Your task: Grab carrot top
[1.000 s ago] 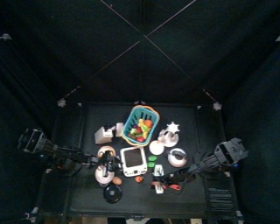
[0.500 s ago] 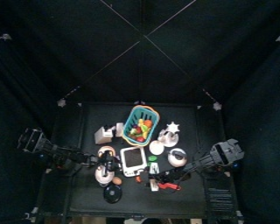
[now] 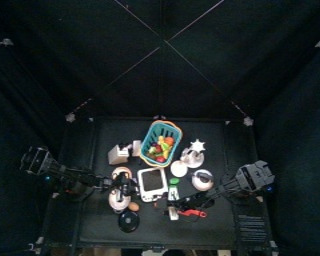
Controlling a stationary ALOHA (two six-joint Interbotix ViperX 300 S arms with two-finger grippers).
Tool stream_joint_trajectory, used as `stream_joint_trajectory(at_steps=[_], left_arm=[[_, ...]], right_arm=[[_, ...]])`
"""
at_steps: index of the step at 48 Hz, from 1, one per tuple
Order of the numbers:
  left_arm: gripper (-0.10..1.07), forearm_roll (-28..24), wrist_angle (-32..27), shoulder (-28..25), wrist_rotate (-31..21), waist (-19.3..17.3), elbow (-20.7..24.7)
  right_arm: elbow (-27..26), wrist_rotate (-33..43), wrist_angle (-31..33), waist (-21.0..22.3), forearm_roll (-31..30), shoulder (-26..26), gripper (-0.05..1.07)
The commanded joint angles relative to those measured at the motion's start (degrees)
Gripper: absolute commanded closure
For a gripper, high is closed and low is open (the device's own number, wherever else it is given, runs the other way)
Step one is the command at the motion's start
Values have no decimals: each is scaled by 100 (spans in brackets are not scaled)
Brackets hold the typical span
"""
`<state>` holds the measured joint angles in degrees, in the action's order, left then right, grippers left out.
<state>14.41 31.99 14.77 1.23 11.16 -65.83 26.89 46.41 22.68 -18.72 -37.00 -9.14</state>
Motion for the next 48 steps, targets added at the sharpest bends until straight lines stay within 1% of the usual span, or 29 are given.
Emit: stream_joint_trajectory(at_steps=[1,20,27,36,48], left_arm=[[22,0,18,35,9,0,70],[22,0,26,35,18,0,18],[22,0,18,35,18,0,-26],[22,9,18,35,9,-9,-53],[22,9,18,35,9,0,-79]], right_arm=[[-176,-26,-70,18,-18,-44,5],[-492,-18,-79,53,-18,-448,6],[-571,-9,-97,53,18,-624,12],[-580,0,-123,62,79,-703,21],[-563,9,-264,88,141,-800,23]])
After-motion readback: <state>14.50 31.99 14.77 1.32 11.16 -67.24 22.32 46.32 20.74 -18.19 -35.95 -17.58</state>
